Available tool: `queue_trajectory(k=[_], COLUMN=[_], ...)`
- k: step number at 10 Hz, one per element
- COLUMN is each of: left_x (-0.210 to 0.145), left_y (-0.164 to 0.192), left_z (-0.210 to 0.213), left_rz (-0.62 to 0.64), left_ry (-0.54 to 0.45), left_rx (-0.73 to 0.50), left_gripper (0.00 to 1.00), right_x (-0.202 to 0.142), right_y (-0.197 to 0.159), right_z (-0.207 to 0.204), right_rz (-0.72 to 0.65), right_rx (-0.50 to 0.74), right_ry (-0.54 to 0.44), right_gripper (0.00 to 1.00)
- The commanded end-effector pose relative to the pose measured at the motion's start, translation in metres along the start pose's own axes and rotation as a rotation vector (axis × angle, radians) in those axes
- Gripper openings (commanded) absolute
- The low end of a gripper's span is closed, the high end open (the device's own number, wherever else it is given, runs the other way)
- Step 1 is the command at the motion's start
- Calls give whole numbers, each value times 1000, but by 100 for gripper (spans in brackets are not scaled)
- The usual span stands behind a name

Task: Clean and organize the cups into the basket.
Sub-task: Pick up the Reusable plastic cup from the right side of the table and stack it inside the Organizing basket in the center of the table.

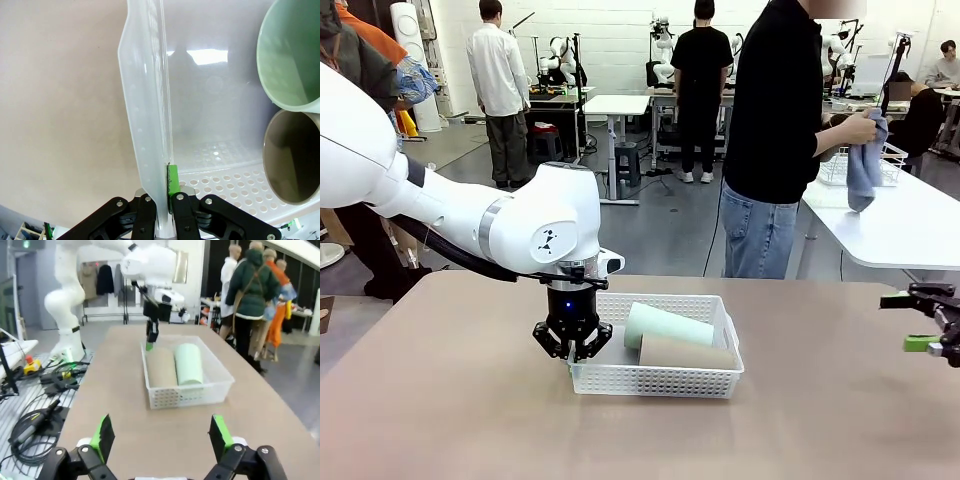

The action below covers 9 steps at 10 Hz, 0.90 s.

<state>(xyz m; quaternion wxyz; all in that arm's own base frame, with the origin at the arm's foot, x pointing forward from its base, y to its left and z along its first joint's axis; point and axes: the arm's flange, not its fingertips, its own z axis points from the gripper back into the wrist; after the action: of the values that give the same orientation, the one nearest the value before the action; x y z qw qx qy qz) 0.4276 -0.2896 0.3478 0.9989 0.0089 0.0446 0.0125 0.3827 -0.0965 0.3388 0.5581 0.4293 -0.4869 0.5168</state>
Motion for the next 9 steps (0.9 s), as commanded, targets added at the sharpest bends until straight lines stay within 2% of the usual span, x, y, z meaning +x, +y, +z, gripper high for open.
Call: queue_trajectory(k=[1, 3, 5, 6, 9], left_x=[-2, -2, -2, -2, -2], left_y=[1, 1, 1, 1, 1], left_z=[-1, -1, -1, -1, -1], left_rz=[-1, -1, -1, -1, -1], left_ry=[-1, -1, -1, -1, -1], left_rx=[4, 4, 4, 4, 4], left_gripper=[0, 0, 0, 0, 0], right_x=[-17, -36, -26, -43, -43], right_y=[-33, -51, -50, -45, -45], right_z=[-12, -20, -28, -20, -20], right_rz=[-82, -132, -75, -105, -105], right_rx=[6, -10, -46, 3, 3], right_ry=[18, 37, 34, 40, 40], right_gripper=[100, 100, 100, 100, 100])
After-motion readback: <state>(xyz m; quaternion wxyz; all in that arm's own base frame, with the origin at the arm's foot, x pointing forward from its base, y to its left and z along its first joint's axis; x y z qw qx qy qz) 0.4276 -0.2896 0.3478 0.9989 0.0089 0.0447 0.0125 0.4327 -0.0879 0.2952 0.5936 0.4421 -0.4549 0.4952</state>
